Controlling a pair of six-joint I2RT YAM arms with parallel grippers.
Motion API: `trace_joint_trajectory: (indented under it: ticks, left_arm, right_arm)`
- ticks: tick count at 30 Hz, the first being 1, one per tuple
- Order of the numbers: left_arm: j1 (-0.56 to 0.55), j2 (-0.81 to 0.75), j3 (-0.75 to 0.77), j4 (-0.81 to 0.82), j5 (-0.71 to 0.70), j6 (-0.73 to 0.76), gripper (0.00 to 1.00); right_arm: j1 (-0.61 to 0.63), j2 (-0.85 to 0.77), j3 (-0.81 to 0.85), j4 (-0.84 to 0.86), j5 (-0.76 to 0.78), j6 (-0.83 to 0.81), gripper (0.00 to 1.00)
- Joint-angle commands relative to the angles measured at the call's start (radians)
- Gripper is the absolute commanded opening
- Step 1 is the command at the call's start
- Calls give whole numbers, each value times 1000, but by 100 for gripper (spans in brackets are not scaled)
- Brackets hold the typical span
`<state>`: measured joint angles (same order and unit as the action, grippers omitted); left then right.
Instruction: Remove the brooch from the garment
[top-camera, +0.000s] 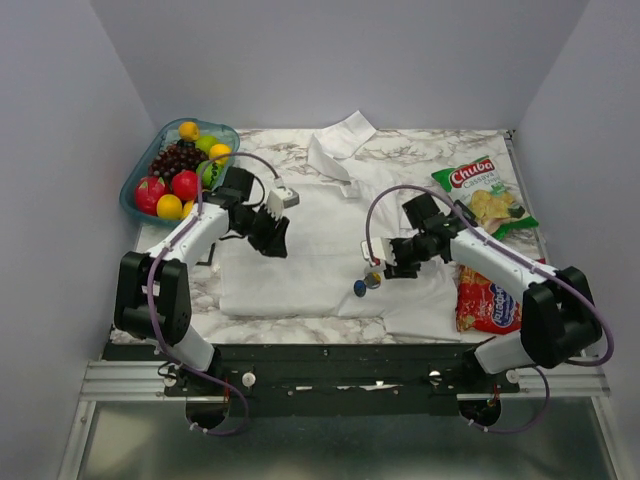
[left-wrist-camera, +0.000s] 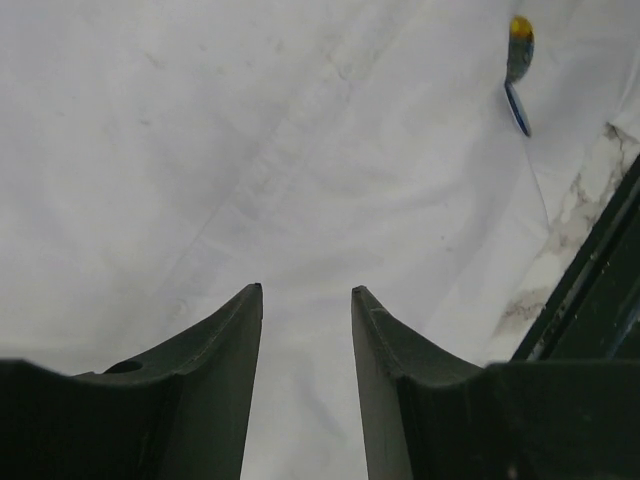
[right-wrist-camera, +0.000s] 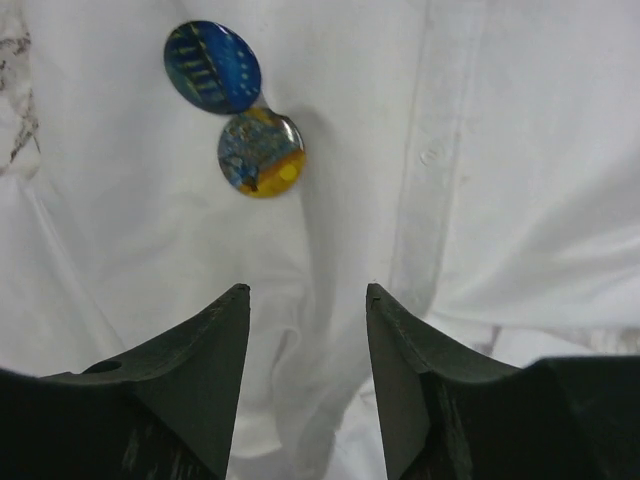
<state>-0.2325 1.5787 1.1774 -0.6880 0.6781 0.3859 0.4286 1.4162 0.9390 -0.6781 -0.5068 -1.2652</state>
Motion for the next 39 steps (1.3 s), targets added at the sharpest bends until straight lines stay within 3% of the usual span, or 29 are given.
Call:
trace_joint_trajectory:
  ticks: [1, 6, 11, 16, 20, 25, 26, 29, 39]
  left_arm:
    - [-10, -23, -168, -159, -58, 212, 46]
    - [-4, -31, -303, -127, -178, 272, 45]
    - [-4, 29, -325, -76, -265, 237, 45]
    - [-4, 30, -321, -53, -285, 225, 45]
    - [-4, 33, -323, -44, -275, 193, 45]
    - [-4, 15, -321, -54, -243, 173, 45]
    - [-4, 4, -320, -57, -239, 173, 45]
    - [-4, 0, -312, -70, -212, 185, 46]
    - [-4, 12, -253, -85, -184, 166, 46]
  right_arm:
    - [62, 75, -8, 89, -64, -95, 57]
    - [87, 138, 12, 68, -78, -207, 59]
    - [113, 211, 29, 52, -68, -299, 62]
    - [137, 251, 46, 15, -59, -376, 62]
    - [160, 263, 0, 83, -13, -431, 63]
    - [164, 224, -26, 169, -30, -398, 59]
    - [164, 210, -29, 205, -48, -358, 53]
    - [162, 136, -40, 267, -97, -286, 49]
    - [150, 157, 6, 238, -113, -224, 42]
